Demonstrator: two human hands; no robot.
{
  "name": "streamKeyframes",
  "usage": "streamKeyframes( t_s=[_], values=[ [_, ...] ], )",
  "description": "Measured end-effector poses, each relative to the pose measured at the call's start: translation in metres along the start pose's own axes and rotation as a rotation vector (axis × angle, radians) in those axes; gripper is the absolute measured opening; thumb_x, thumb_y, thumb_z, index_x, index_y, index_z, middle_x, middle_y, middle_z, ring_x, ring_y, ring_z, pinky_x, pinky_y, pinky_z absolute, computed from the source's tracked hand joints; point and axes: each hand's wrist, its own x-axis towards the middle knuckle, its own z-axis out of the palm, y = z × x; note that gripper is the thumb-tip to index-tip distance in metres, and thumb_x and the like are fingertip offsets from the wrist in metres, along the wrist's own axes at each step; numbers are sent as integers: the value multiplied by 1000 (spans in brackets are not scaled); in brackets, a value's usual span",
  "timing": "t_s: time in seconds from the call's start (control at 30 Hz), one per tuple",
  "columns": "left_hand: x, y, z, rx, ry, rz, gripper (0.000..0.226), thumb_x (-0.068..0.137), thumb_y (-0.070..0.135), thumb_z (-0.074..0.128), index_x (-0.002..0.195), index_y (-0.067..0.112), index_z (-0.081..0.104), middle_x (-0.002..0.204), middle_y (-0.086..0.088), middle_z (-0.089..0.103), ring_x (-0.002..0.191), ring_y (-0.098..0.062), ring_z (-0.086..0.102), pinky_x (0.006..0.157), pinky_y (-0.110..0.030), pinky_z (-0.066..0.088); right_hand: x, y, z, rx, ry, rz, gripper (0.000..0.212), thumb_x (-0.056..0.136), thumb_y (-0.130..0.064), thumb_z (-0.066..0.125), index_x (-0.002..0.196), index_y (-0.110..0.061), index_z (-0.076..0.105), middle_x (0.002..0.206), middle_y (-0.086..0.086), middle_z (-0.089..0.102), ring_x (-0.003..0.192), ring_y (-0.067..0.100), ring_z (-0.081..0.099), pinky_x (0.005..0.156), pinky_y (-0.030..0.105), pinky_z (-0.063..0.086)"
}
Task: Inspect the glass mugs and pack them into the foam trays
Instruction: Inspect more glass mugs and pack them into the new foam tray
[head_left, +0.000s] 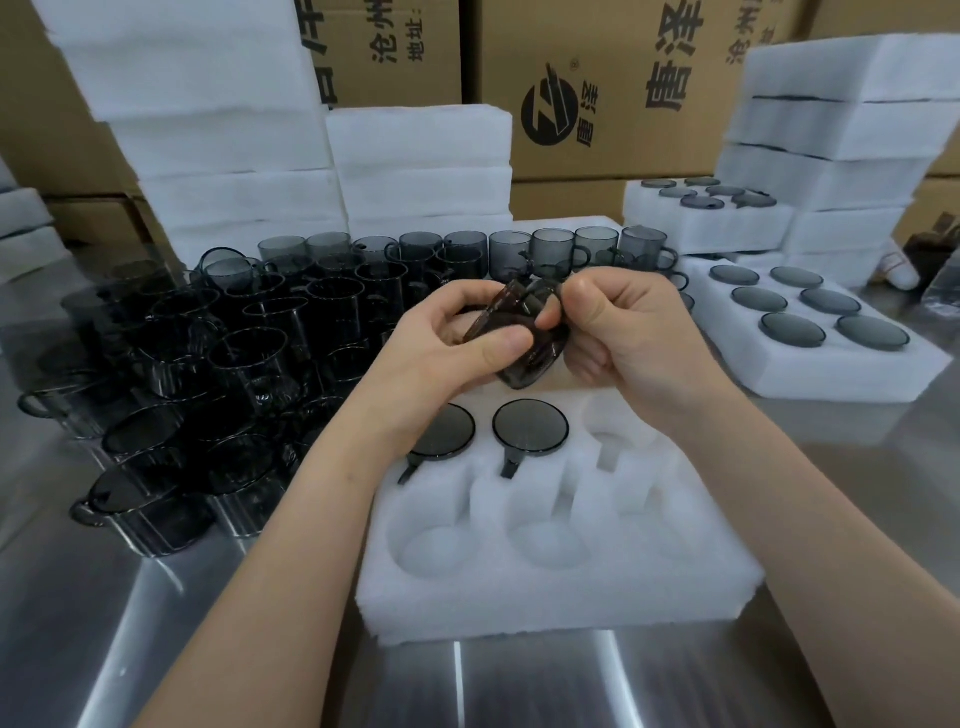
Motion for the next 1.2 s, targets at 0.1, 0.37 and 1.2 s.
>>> streamKeyframes(
  t_s=[0.1,0.37,1.2],
  values=[
    [1,0,-4,67,28,49,56,54,30,83,104,23,60,94,2,73,90,-17,67,88,-46,54,1,2,4,46,15,6,40,79,-57,60,66,-22,73,41,-3,45,40,13,41,46,22,39],
    [2,-2,-7,-94,57,148,60,56,13,83,109,16,55,108,1,67,98,-17,67,83,-28,53,4,6,-4,0,-51,48,35,87,-26,61,122,-27,62,90,6,56,68,20,58,67,42,54],
    [-1,-2,-1,-22,67,161,52,74,16,73,123,11,56,129,-23,59,124,-39,55,108,-57,41,1,1,0,415,-113,191,47,85,-9,54,131,-6,52,87,5,61,58,8,58,56,21,55]
  ],
)
